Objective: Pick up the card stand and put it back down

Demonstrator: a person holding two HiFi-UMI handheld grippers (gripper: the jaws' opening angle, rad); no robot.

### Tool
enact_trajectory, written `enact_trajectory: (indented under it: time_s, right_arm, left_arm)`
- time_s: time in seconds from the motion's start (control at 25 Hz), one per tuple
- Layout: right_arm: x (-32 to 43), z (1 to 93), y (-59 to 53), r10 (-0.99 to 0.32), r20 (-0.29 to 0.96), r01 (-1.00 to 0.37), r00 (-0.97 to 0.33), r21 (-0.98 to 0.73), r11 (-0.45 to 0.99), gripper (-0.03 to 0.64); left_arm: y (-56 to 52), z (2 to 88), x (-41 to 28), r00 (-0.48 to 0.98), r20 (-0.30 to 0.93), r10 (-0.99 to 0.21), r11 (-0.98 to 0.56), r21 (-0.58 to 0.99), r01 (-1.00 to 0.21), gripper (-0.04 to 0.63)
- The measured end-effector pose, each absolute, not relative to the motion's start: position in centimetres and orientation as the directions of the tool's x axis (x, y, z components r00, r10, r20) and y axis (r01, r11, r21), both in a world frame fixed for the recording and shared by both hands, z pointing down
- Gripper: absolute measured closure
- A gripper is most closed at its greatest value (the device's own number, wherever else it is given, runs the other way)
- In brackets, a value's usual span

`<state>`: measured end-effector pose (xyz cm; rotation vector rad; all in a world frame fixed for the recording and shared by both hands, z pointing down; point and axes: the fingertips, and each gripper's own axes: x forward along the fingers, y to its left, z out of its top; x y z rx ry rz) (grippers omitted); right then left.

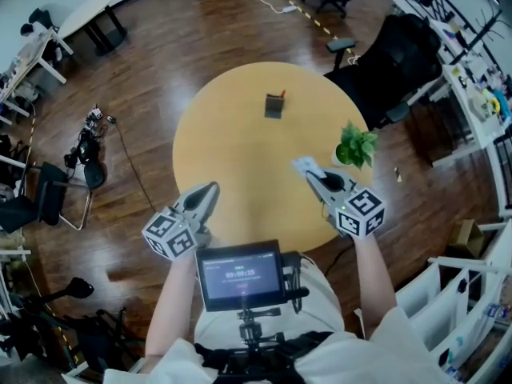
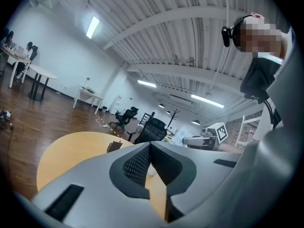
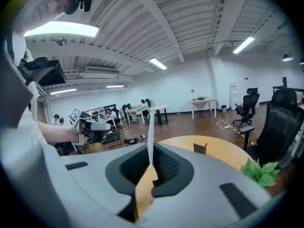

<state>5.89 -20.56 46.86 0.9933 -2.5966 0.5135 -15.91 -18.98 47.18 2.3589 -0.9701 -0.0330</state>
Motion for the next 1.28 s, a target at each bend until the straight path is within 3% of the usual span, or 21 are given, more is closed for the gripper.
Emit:
enact_trajectory:
  time_s: [0.4,1.28]
  right_arm:
    - [7.0,40.6,-19.0,-0.577,0.313,-0.64,-0.755,-0.16,0.751,0.591]
    - [7.3,41.6,-17.6,-0.572,0.31,-0.637,-0.759,-0.178,0.75,0.591]
  left_arm:
    - [-20.0,43.1,-13.6,0.789,0.129,-0.6,-0.647,0.502,-0.574,0.595]
    - [-18.7,45.5,-12.7,0.785,0.157,-0.599,-0.625,0.521,-0.582,0.595]
